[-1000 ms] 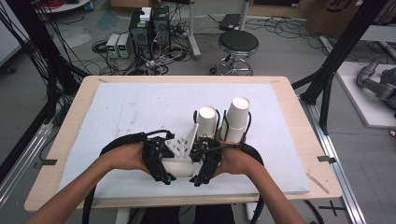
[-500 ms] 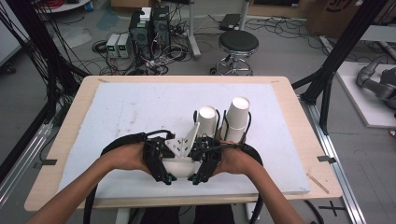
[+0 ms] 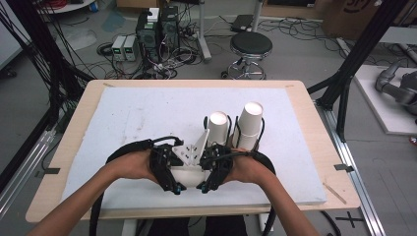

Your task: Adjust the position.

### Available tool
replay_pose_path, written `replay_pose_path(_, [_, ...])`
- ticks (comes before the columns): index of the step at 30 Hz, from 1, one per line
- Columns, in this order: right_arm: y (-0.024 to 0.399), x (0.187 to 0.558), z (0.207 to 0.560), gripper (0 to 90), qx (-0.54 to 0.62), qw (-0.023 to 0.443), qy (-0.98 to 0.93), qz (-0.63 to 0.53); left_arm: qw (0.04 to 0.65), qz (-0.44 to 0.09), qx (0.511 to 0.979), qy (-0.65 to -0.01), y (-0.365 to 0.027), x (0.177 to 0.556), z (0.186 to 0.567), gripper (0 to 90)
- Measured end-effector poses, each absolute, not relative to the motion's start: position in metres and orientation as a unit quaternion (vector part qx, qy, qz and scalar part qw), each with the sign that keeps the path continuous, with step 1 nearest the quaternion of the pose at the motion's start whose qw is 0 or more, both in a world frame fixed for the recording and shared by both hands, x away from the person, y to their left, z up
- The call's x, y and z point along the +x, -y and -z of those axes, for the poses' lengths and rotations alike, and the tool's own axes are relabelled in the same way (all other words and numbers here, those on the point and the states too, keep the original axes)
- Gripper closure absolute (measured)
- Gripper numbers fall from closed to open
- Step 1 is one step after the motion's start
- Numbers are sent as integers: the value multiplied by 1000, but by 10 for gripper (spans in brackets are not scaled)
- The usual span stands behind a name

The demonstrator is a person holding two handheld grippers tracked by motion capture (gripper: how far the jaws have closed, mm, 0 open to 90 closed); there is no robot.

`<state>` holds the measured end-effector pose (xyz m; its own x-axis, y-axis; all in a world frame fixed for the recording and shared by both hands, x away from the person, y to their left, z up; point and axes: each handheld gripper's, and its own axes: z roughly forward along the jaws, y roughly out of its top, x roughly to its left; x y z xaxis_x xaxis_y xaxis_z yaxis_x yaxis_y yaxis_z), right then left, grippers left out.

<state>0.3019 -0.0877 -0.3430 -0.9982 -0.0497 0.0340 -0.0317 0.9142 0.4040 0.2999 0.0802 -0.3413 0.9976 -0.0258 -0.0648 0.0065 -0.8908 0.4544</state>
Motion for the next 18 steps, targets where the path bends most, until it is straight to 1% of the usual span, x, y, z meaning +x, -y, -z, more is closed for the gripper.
replay_pose_path(13, [88,302,343,368,20,19,979,204,236,33,971,5,-80,301,342,282])
replay_pose_path(14, [88,302,343,368,19,21,978,205,239,32,970,8,-80,301,342,269])
replay_pose_path(15, [88,302,343,368,19,21,978,205,243,27,969,41,-79,306,341,263])
replay_pose_path(16, [88,304,344,367,33,15,976,215,249,31,968,11,-80,301,341,252])
replay_pose_path(18, [89,302,342,367,20,17,978,208,257,38,966,7,-81,303,340,204])
